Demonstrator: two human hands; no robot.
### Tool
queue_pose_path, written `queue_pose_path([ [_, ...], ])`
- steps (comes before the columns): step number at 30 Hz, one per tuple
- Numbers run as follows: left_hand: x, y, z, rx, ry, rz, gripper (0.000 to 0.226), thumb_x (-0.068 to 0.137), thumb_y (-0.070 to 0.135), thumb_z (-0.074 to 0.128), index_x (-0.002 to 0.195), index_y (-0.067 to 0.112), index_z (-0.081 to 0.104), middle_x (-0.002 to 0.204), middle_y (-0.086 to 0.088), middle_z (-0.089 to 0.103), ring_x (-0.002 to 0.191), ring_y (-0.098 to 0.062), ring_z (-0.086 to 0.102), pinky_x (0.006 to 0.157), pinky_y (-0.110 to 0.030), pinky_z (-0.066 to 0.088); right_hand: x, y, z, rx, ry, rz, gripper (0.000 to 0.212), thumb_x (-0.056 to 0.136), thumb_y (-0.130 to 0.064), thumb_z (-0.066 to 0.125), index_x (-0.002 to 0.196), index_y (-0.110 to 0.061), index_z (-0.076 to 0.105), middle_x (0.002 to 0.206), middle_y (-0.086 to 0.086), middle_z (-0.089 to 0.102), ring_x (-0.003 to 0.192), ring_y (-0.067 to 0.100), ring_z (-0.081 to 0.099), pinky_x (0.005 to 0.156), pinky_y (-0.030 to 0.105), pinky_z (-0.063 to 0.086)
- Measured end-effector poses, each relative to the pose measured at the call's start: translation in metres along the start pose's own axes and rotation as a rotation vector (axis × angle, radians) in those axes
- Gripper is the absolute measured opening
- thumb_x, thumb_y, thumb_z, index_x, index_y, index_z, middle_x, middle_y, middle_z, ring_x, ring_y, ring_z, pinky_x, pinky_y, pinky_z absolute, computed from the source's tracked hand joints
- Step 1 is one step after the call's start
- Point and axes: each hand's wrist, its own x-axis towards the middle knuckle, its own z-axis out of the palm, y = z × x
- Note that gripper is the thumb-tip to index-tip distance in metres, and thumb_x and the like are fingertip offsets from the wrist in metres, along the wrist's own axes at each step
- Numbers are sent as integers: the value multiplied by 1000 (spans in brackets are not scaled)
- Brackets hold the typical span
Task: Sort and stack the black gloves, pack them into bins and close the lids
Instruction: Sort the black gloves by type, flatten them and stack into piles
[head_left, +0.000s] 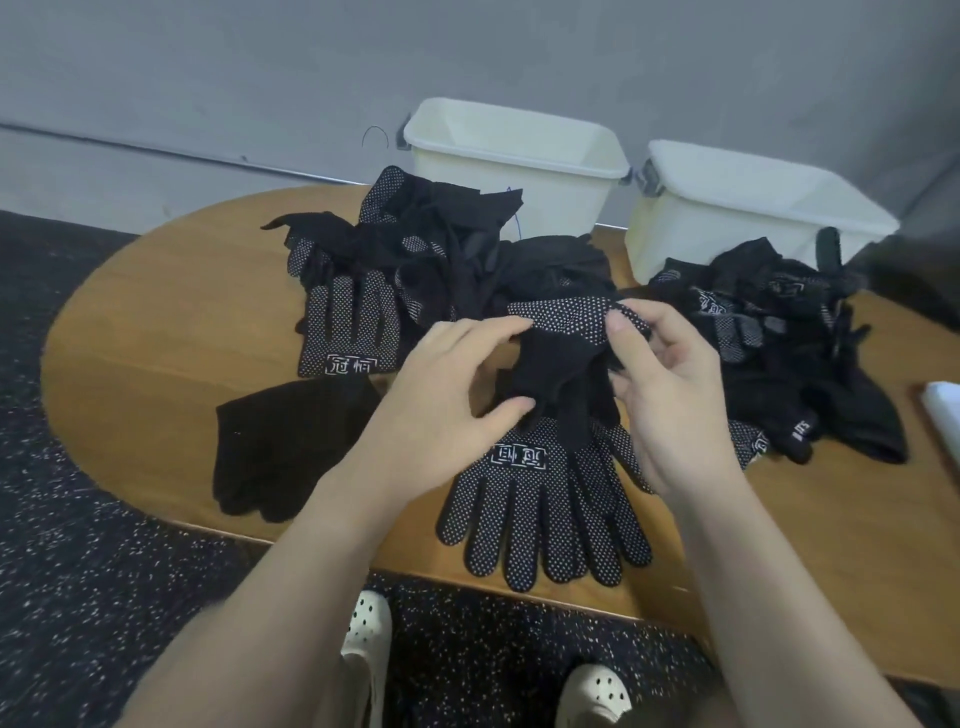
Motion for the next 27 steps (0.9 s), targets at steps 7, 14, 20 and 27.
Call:
queue_pose_path([
  [7, 7, 6, 20, -22, 164, 63, 14, 96, 23, 70, 106, 20, 78, 111, 11, 65, 111, -13, 54, 100, -26, 42, -7, 4, -21, 23, -18, 108, 9, 102, -17, 63, 104, -15, 71, 110, 24, 71, 97, 29, 67, 98, 62, 52],
  [14, 8, 12, 19, -472, 134, -110, 17, 103, 28, 60, 94, 14, 65, 76, 10, 60, 68, -8, 54, 65, -33, 44, -14, 7, -37, -106, -81, 159, 14, 100, -24, 65, 90, -25, 75, 95, 9, 73, 89, 25, 64, 81, 45, 49],
  [20, 8, 17, 20, -537, 185, -119, 13, 101, 18, 65, 97, 9, 72, 90, 0, 73, 90, -17, 70, 83, -40, 58, -20, 3, -38, -217, -226, 28, 9, 98, -27, 68, 104, -30, 74, 107, -9, 76, 107, 10, 70, 94, 30, 53],
  [27, 13, 23, 18, -750, 218, -180, 19, 97, 19, 70, 98, -1, 72, 88, -3, 74, 84, -14, 69, 79, -29, 53, -20, -1, -25, -211, -174, -127, 17, 97, -10, 69, 97, -25, 78, 97, 0, 78, 95, 15, 72, 88, 41, 60],
])
